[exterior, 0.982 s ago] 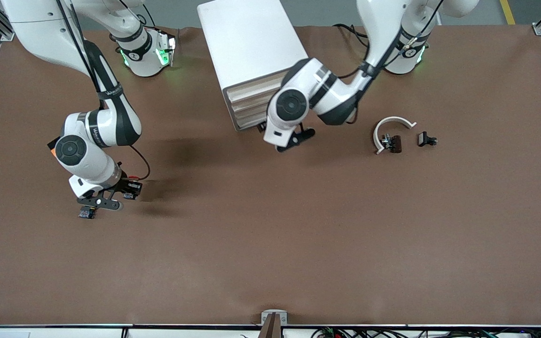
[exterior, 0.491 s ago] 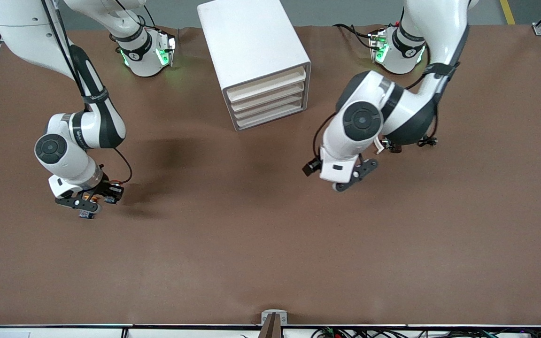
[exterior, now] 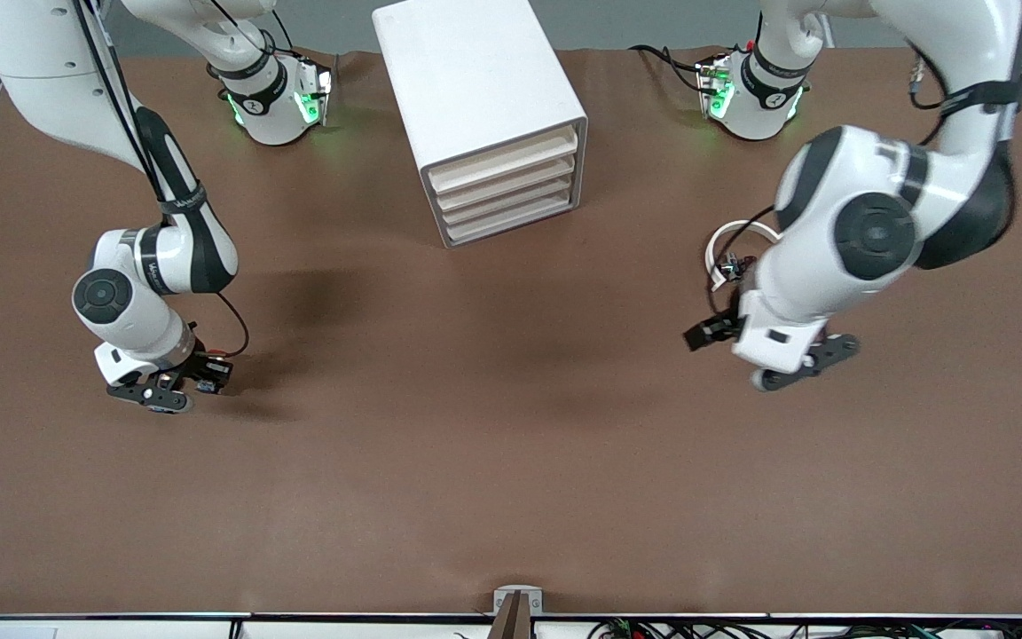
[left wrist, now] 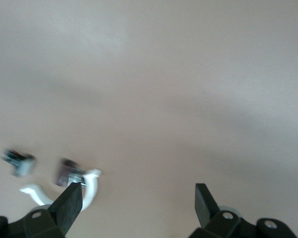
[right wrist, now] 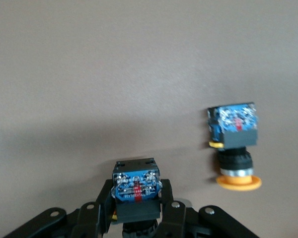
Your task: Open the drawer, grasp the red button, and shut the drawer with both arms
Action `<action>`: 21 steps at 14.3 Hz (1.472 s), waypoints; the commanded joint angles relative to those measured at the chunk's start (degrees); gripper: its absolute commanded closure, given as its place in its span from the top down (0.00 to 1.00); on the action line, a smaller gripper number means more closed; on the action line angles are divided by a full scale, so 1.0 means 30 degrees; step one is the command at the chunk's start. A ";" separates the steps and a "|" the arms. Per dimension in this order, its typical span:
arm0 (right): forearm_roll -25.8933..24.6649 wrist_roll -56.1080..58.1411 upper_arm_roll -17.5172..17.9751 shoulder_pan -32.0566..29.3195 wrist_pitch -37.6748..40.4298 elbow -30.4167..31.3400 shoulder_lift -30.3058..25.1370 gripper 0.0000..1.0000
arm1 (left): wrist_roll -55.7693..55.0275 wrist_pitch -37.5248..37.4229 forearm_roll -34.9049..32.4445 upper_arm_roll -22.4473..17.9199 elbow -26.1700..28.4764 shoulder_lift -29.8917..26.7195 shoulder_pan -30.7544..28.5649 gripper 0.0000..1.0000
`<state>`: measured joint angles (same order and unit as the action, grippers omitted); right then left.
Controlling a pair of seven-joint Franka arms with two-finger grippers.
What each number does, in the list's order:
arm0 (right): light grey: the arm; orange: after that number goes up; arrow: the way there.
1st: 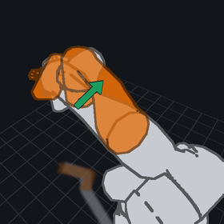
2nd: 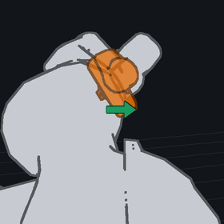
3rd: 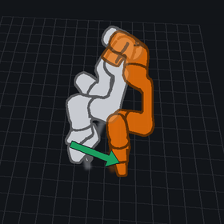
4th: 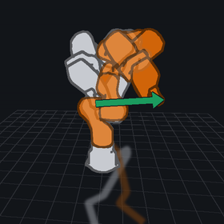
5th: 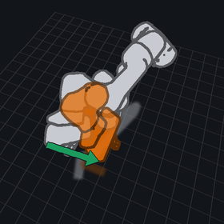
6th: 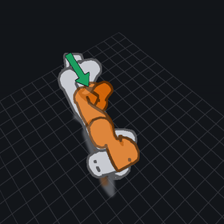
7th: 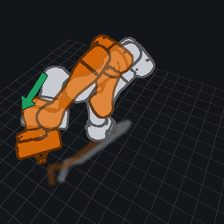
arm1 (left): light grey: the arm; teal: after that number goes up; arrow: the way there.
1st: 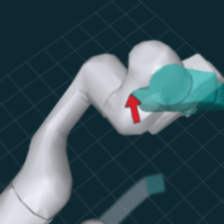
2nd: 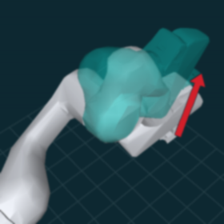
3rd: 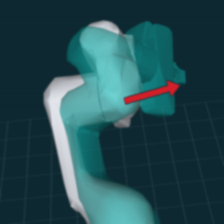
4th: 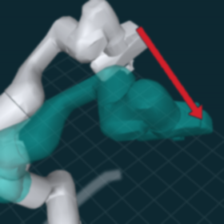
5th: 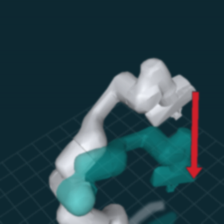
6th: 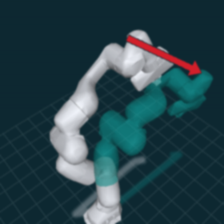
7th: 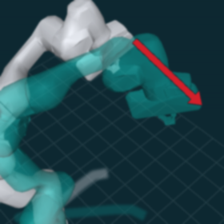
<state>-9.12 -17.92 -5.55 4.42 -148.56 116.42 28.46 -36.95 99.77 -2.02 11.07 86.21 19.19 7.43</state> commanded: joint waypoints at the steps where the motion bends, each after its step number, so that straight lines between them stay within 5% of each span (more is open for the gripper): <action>1: -0.0446 -0.0033 0.0093 -0.0097 0.0036 -0.1334 0.1058 0.00 | 0.3195 -0.0998 -0.0908 0.0236 0.0149 -0.1325 -0.1414 1.00; 7: -0.0417 -0.0033 0.0093 -0.0097 -0.1133 -0.1540 0.1877 0.00 | 0.8824 -0.2022 -0.0851 0.0266 0.0208 -0.3815 -0.3909 1.00; 11: -0.0417 -0.0062 0.0122 -0.0068 -0.1048 -0.1540 0.1938 0.00 | 0.9036 -0.3107 -0.0558 0.0441 0.0325 -0.5368 -0.4088 1.00; 12: -0.0388 -0.0092 0.0122 -0.0068 -0.0961 -0.1569 0.1938 0.08 | 0.9036 -0.3399 -0.0442 0.0674 0.0383 -0.5720 -0.4087 1.00; 13: -0.0359 -0.0295 0.0151 -0.0068 -0.0931 -0.1599 0.1938 0.66 | 0.9036 -0.3431 -0.0180 0.0705 0.0732 -0.6188 -0.4000 1.00; 14: -0.0330 -0.0355 0.0152 -0.0010 -0.0959 -0.1570 0.1938 1.00 | 0.8920 -0.3141 -0.0090 0.0705 0.1576 -0.7121 -0.3854 1.00; 17: -0.0358 -0.0004 0.0152 -0.0038 -0.0610 -0.1949 0.1821 1.00 | 0.8919 -0.2845 0.0318 -0.0199 0.3368 -0.8884 -0.3240 1.00; 21: -0.0359 0.0200 0.0356 -0.0009 0.3335 -0.3499 0.0944 1.00 | 0.9095 -0.3516 0.0585 -0.1463 0.3168 -0.9152 -0.2329 1.00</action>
<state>-9.13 -17.66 -5.12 4.50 -144.91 108.65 33.13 -10.43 89.79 -1.12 8.00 94.53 -6.85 -0.58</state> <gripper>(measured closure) 0.000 0.000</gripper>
